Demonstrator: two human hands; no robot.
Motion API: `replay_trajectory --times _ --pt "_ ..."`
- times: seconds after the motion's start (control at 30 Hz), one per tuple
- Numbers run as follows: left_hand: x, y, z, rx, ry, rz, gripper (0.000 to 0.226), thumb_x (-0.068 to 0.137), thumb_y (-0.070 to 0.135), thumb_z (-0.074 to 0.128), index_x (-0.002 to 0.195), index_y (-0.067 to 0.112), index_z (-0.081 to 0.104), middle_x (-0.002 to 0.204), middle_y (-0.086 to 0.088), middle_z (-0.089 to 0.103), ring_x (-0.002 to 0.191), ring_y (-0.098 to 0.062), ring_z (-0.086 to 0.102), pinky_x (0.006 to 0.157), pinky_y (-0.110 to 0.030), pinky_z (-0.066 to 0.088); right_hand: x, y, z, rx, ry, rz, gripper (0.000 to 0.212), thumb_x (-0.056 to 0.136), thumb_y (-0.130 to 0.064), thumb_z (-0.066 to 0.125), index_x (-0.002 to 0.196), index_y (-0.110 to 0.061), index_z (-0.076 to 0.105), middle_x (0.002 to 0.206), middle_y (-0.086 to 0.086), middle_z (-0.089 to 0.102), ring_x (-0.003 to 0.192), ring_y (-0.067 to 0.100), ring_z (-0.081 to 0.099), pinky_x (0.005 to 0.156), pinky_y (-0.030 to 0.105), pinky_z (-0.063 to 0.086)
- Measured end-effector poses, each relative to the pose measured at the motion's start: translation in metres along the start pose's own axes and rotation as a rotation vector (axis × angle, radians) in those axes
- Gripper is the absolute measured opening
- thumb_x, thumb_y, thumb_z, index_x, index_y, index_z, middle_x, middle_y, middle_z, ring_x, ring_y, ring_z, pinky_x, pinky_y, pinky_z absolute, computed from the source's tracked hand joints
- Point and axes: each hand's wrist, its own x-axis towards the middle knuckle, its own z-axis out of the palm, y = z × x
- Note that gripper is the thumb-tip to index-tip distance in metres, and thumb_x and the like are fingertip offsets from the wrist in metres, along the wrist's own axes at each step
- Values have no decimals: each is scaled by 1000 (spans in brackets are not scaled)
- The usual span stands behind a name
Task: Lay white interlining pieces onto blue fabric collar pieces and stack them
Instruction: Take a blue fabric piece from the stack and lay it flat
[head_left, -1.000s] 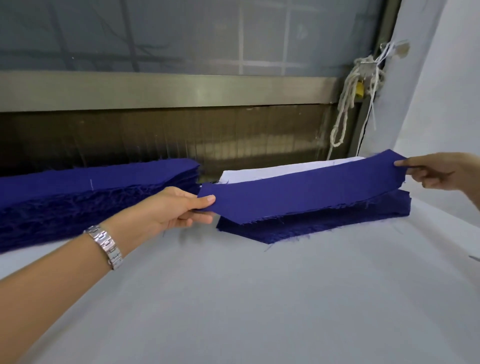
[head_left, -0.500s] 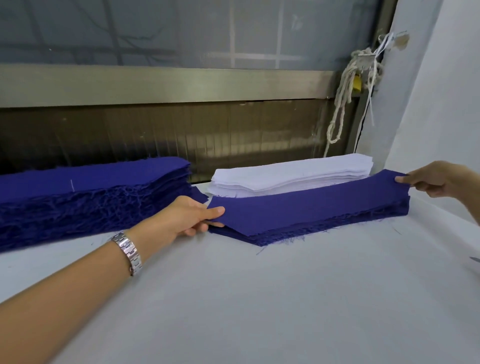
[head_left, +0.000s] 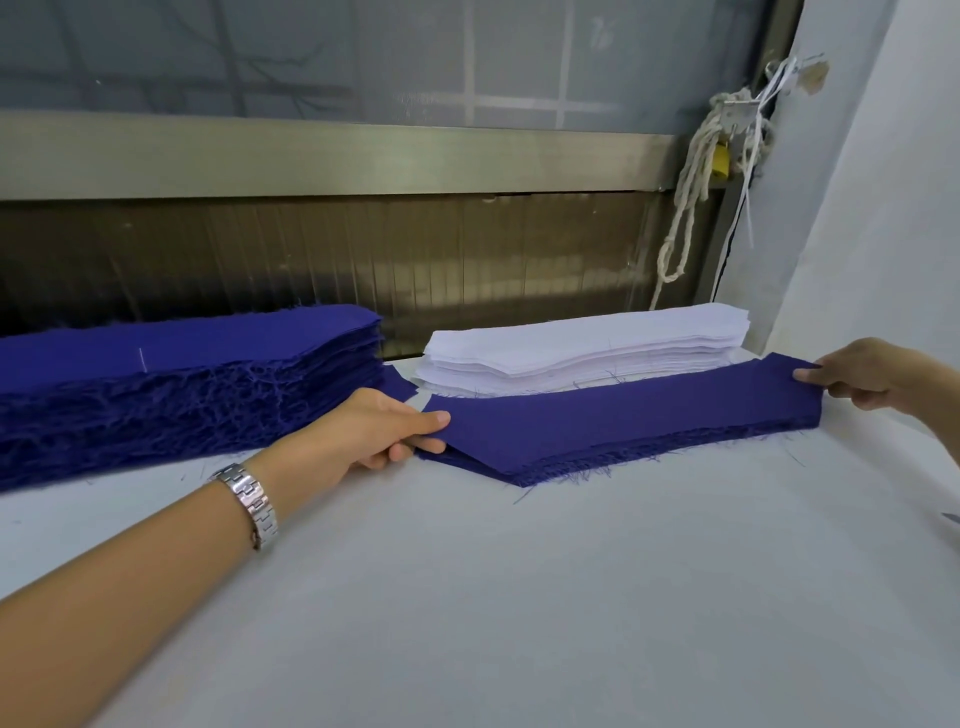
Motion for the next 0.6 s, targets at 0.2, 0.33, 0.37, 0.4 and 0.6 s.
replay_trajectory --times 0.2,0.33,0.37,0.4,0.6 --pt "-4 0 -3 -88 -32 23 30 81 41 78 98 16 77 87 7 79 38 -2 35 33 -14 24 3 0 3 29 -10 -17 47 99 -8 62 64 -16 31 52 -1 26 49 13 16 31 17 12" --pt "-7 2 0 -60 -24 20 31 81 40 78 98 14 76 87 6 79 37 -2 34 34 -13 24 5 1 3 105 -33 -14 45 101 -6 58 65 -16 32 45 -3 26 29 9 17 29 14 13" --pt "-7 2 0 -50 -20 20 31 81 39 78 97 13 76 85 5 79 36 -3 34 34 -13 24 5 2 3 116 -36 -16 44 101 -6 57 65 -16 33 45 -4 26 29 8 17 30 14 13" --pt "-8 2 1 -36 -16 21 31 81 39 78 97 12 76 84 5 79 37 -3 33 34 -13 24 6 2 2 122 -38 -18 44 101 -6 57 66 -16 33 45 -4 26 29 8 17 30 14 13" --pt "-11 0 2 125 12 63 30 81 45 77 72 16 76 47 8 61 33 -3 32 34 -13 26 12 5 1 81 -28 -29 40 100 -6 60 68 -13 37 46 -2 27 33 10 19 31 15 14"
